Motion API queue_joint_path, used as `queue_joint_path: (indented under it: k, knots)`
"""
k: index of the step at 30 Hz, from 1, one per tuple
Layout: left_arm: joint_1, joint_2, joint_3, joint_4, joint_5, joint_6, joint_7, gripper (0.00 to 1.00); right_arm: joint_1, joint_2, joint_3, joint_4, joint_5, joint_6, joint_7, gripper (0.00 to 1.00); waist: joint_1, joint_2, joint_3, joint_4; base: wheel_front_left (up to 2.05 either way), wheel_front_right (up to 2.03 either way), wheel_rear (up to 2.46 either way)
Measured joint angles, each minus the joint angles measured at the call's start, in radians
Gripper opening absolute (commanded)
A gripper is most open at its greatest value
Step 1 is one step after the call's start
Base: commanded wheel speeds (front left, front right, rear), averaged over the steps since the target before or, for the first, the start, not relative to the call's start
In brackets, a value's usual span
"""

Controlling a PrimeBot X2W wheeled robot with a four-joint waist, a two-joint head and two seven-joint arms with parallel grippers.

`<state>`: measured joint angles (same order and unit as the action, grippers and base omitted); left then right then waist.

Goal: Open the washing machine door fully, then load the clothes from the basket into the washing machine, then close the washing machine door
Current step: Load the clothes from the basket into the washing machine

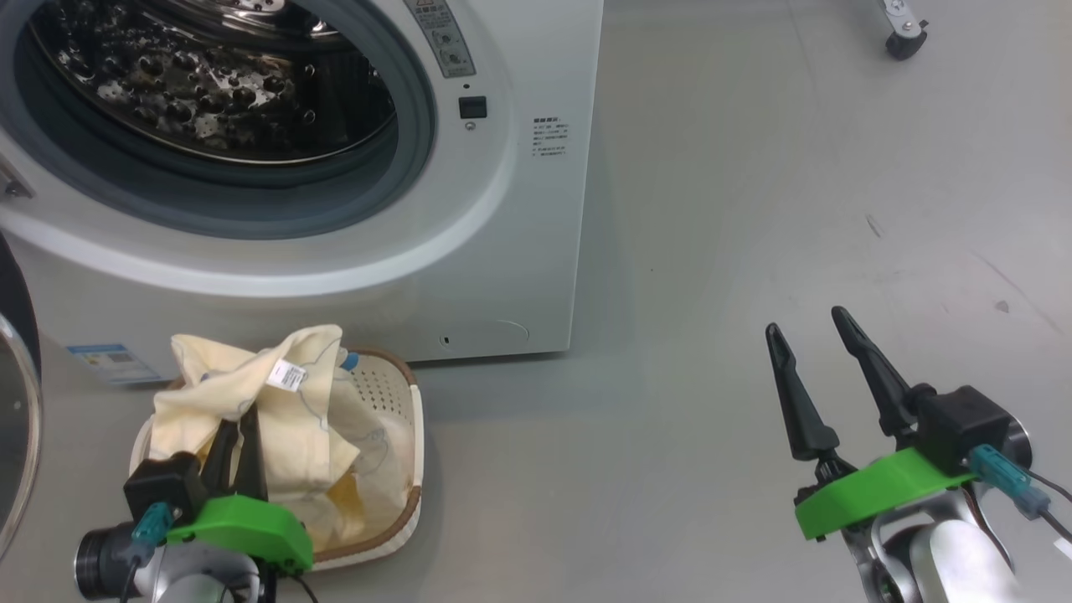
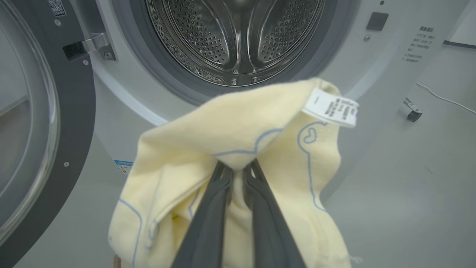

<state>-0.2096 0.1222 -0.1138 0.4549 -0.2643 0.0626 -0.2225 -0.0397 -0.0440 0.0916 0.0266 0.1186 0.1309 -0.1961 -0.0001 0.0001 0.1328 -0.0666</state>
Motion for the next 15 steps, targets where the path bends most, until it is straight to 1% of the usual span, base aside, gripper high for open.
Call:
queue_joint_path:
  k: [9,15]
  knots:
    - [0.049,0.005,-0.016,-0.055,0.0,0.01,0.023,0.0,0.034,0.0,0.0,-0.017,0.003,0.0,0.012,1.0,0.0,0.0,-0.046,0.003,0.0,0.0,0.0]
    - [0.057,0.006,-0.02,-0.068,-0.001,0.019,0.036,0.0,0.05,0.0,-0.005,-0.021,0.003,0.0,0.02,1.0,0.0,0.0,-0.056,0.008,0.0,0.0,0.0]
